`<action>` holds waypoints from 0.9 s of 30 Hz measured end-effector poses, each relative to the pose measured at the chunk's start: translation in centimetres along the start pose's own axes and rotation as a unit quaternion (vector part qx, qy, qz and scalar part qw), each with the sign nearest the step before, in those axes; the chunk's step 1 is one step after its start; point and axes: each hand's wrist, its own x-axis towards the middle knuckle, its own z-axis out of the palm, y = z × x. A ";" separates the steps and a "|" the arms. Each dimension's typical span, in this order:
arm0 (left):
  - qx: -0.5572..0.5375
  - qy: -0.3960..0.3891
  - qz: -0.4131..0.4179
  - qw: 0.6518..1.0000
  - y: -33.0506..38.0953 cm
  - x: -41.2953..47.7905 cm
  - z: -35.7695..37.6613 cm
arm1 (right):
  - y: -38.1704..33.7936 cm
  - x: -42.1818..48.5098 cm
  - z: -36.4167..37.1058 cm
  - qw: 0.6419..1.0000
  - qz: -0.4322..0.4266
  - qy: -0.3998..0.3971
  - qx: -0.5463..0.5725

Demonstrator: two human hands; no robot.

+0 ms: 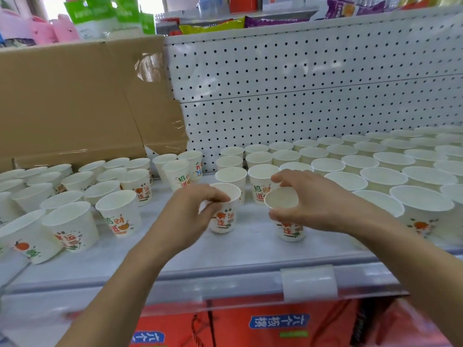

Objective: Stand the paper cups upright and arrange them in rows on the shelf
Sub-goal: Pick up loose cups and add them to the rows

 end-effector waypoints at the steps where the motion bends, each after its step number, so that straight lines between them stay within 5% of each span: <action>1: -0.014 -0.024 0.019 0.999 0.6 0.1 0.5 | 0.2 0.1 -0.5 1.000 0.005 -0.013 -0.004; 7: -0.059 -0.078 0.037 0.995 1.2 1.3 1.9 | 1.3 0.4 -2.1 0.997 0.008 -0.077 -0.025; 10: -0.077 -0.042 0.047 0.995 1.3 1.0 2.1 | 1.8 0.4 -3.0 0.995 0.013 -0.092 -0.037; 16: -0.131 -0.004 -0.093 0.987 2.1 1.0 3.7 | 2.5 0.9 -2.9 0.995 0.026 -0.078 -0.061; 27: -0.118 0.004 -0.110 0.987 4.2 2.1 6.7 | 4.1 1.6 -3.2 0.990 0.016 -0.057 -0.129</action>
